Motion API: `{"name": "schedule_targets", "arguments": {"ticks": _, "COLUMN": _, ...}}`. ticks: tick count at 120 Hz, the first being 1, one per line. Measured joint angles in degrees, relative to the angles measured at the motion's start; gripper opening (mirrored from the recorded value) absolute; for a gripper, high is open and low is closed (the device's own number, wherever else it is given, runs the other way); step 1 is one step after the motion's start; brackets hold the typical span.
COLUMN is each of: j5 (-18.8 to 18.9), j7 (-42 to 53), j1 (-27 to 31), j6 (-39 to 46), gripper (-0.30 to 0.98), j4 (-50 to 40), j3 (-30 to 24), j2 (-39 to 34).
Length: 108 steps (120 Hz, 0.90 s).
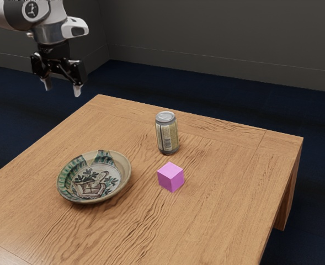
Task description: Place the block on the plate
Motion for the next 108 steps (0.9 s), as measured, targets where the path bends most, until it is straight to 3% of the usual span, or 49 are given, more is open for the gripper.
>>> {"name": "schedule_targets", "arguments": {"ticks": 25, "j5": 0.4, "j7": -2.6, "j1": 0.4, "j6": -0.2, "gripper": 0.69, "j4": -0.3, "j3": -2.8, "j2": -0.4}}
{"name": "schedule_targets", "arguments": {"ticks": 44, "j5": 0.4, "j7": -4.0, "j1": -2.6, "j6": 2.3, "gripper": 0.69, "j4": -4.0, "j3": -5.0, "j2": 3.8}}
{"name": "schedule_targets", "arguments": {"ticks": 57, "j5": 0.1, "j7": -4.8, "j1": -5.7, "j6": 7.6, "gripper": 0.69, "j4": -8.2, "j3": -5.4, "j2": 5.9}}
{"name": "schedule_targets", "arguments": {"ticks": 77, "j5": -4.1, "j7": -6.2, "j1": -7.7, "j6": 17.2, "gripper": 0.69, "j4": -13.6, "j3": -5.9, "j2": 9.9}}
{"name": "schedule_targets", "arguments": {"ticks": 108, "j5": -6.1, "j7": -7.4, "j1": -7.8, "j6": 28.1, "gripper": 0.69, "j4": -9.7, "j3": -7.3, "j2": 21.5}}
